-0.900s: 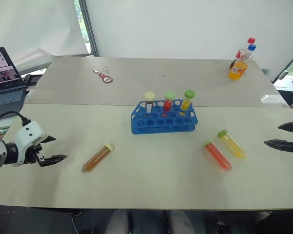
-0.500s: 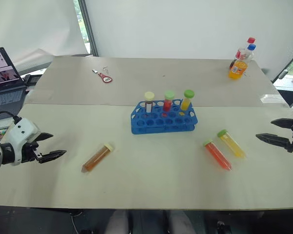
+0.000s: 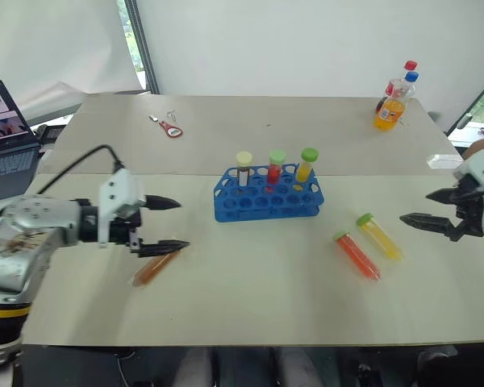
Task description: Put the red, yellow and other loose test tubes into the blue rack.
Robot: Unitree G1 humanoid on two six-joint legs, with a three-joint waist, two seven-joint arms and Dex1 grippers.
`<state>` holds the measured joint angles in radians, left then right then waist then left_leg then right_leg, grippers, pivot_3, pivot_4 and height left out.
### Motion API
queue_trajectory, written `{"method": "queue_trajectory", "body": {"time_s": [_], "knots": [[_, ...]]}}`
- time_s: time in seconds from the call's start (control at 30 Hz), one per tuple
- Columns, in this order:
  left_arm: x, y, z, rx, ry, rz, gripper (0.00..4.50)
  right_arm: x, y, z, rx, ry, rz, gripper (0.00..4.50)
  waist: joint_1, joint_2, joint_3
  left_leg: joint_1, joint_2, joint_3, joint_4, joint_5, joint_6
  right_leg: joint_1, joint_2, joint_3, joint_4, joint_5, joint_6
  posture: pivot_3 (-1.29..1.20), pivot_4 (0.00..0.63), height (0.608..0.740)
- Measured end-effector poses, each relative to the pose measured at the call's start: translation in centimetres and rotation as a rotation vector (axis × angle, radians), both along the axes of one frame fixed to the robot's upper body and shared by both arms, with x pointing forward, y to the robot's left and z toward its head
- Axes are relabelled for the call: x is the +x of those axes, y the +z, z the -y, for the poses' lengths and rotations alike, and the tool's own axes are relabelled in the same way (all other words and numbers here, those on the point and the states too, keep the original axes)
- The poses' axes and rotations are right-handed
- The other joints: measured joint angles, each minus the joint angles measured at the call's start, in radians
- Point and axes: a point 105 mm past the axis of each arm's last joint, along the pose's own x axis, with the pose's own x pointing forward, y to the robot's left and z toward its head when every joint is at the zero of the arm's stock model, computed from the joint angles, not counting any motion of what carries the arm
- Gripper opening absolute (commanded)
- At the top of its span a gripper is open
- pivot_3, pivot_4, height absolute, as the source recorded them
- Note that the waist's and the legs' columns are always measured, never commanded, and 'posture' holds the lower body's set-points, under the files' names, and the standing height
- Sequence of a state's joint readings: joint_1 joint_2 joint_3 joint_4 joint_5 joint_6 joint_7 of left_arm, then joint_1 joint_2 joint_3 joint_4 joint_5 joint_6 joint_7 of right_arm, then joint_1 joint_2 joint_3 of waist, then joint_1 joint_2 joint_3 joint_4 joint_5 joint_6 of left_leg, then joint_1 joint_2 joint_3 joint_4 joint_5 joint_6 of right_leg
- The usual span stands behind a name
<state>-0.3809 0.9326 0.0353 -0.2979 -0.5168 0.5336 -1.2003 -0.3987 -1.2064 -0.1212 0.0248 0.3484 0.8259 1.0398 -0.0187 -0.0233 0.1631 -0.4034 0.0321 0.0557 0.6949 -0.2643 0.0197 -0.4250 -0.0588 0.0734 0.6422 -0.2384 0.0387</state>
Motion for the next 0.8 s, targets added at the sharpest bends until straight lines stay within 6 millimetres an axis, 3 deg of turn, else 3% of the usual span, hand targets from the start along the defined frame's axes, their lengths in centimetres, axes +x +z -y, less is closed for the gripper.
{"method": "queue_trajectory", "body": {"time_s": [0.1,0.27,0.33,0.53,0.63,0.8], "knots": [[-0.6,0.1,2.7,-0.001,-0.135,0.002,4.50,0.6,-0.5,-1.4,-0.028,0.006,-0.094,4.46,0.001,0.000,0.000,-0.001,0.000,0.000,0.001,0.000,0.000,0.000,0.000,0.000,-0.001,0.000,0.000,0.00,0.150,0.740],[-1.5,0.3,5.5,0.018,-0.307,0.063,4.50,2.2,-1.7,-1.8,-0.058,-0.022,-0.184,4.46,0.004,0.000,0.000,-0.002,-0.001,0.000,0.001,0.000,0.000,0.000,0.000,0.000,-0.002,0.000,0.000,0.00,0.150,0.740],[-2.1,0.3,7.3,-0.003,-0.387,0.082,4.50,2.7,-3.6,-2.2,-0.074,-0.019,-0.268,4.46,0.008,0.000,0.000,-0.003,-0.001,-0.001,0.001,0.000,0.000,-0.001,0.000,-0.001,-0.002,0.000,0.000,0.00,0.150,0.740],[-2.5,0.8,9.4,-0.036,-0.465,0.122,4.50,4.1,-5.3,-2.2,-0.098,-0.025,-0.359,4.46,0.006,0.000,0.000,-0.004,-0.001,-0.002,0.002,0.000,0.001,-0.001,0.000,-0.001,-0.002,0.000,0.000,0.00,0.150,0.740],[-2.6,0.6,9.7,-0.034,-0.470,0.121,4.50,4.2,-5.8,-1.6,-0.124,-0.038,-0.383,3.69,0.007,0.000,0.000,-0.004,-0.001,-0.002,0.002,0.000,0.001,-0.001,0.000,-0.001,-0.002,0.000,0.000,0.00,0.150,0.740],[-2.6,0.6,9.9,-0.028,-0.464,0.140,4.50,4.1,-6.8,-1.3,-0.115,-0.046,-0.428,2.03,0.006,0.000,0.000,-0.004,-0.001,-0.002,0.002,0.000,0.001,-0.001,0.000,-0.001,-0.001,0.000,0.000,0.00,0.150,0.740]]}}
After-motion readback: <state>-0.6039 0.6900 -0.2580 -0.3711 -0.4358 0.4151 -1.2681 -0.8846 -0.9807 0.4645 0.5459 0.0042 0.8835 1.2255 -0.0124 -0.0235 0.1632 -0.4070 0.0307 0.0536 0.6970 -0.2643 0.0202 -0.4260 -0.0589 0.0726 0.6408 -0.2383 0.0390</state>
